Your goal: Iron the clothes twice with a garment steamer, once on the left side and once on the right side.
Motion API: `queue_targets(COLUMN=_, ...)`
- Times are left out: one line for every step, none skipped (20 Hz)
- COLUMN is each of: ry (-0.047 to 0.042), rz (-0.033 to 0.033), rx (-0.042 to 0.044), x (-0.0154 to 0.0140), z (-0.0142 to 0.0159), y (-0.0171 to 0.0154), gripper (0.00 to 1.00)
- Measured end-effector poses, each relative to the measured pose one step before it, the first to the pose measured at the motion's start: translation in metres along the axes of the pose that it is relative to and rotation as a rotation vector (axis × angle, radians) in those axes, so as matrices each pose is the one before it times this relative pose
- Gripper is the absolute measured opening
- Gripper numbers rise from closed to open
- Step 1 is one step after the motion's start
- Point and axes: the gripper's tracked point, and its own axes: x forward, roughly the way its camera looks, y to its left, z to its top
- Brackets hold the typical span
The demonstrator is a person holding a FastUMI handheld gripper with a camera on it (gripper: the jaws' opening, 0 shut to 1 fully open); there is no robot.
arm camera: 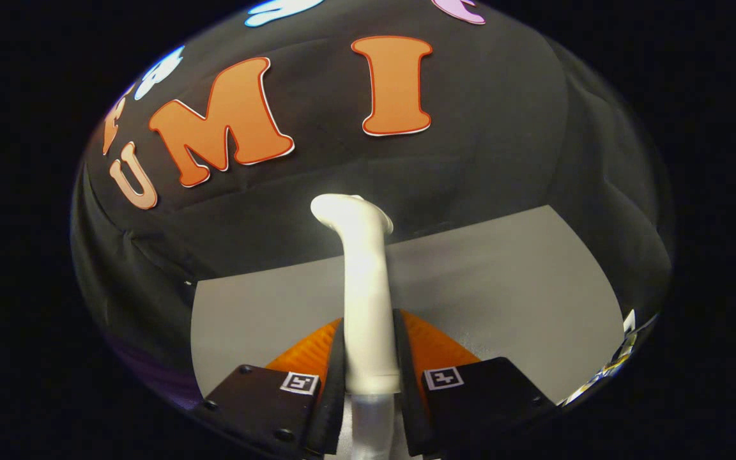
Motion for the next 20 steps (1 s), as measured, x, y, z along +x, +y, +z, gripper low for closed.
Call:
queue_targets(ry=-0.02779, rz=-0.00517, rx=0.01860, x=-0.00516, z=0.00339, y=0.00316, gripper=0.43)
queue_targets(ry=-0.03023, rz=-0.00510, rx=0.00353, x=-0.01165, z=0.00130, y=0.00266, gripper=0.42)
queue_targets(ry=-0.03463, rz=-0.00379, rx=-0.00049, x=-0.01056, z=0.00110, y=0.00181, gripper=0.42)
queue_targets(ry=-0.03490, rz=0.00175, rx=0.01010, x=-0.01501, z=0.00037, y=0.00298, gripper=0.42)
queue_targets(ry=-0.05095, rz=0.01096, rx=0.01802, x=-0.02083, z=0.00221, y=0.00434, gripper=0.39)
queue_targets(ry=-0.05882, rz=0.01237, rx=0.01691, x=-0.01603, z=0.00279, y=0.00550, gripper=0.39)
queue_targets(ry=-0.05829, rz=0.00647, rx=0.00568, x=-0.02358, z=0.00396, y=0.00540, gripper=0.38)
queue_targets(ry=-0.05618, rz=0.00290, rx=-0.00180, x=-0.02572, z=0.00267, y=0.00557, gripper=0.38)
queue_targets(ry=-0.05533, rz=0.00509, rx=0.00243, x=-0.02790, z=0.00253, y=0.00753, gripper=0.39)
queue_targets(ry=-0.05056, rz=0.00980, rx=0.00714, x=-0.02522, z=0.00368, y=0.00932, gripper=0.38)
queue_targets(ry=-0.02870, rz=0.01510, rx=-0.00571, x=-0.02676, z=0.00325, y=0.01003, gripper=0.38)
queue_targets(ry=-0.02515, rz=0.01490, rx=-0.00670, x=-0.02681, z=0.00510, y=0.00821, gripper=0.38)
queue_targets(ry=-0.02677, rz=0.01031, rx=0.00268, x=-0.02450, z=0.00816, y=0.00812, gripper=0.38)
queue_targets(ry=-0.03064, rz=0.00747, rx=-0.00121, x=-0.02272, z=0.00884, y=0.00765, gripper=0.38)
queue_targets(ry=-0.03117, rz=0.00385, rx=0.00147, x=-0.01880, z=0.00936, y=0.00758, gripper=0.38)
queue_targets(ry=-0.03694, rz=0.00043, rx=-0.00029, x=-0.02422, z=0.01045, y=0.00725, gripper=0.38)
queue_targets(ry=-0.03452, rz=-0.00383, rx=-0.00903, x=-0.02524, z=0.01084, y=0.00805, gripper=0.38)
queue_targets(ry=-0.03415, rz=-0.00399, rx=-0.00639, x=-0.02301, z=0.01060, y=0.00824, gripper=0.38)
queue_targets(ry=-0.03461, rz=-0.00220, rx=-0.00069, x=-0.02123, z=0.01089, y=0.00798, gripper=0.38)
queue_targets(ry=-0.02792, rz=0.00139, rx=-0.00640, x=-0.01855, z=0.00873, y=0.00884, gripper=0.38)
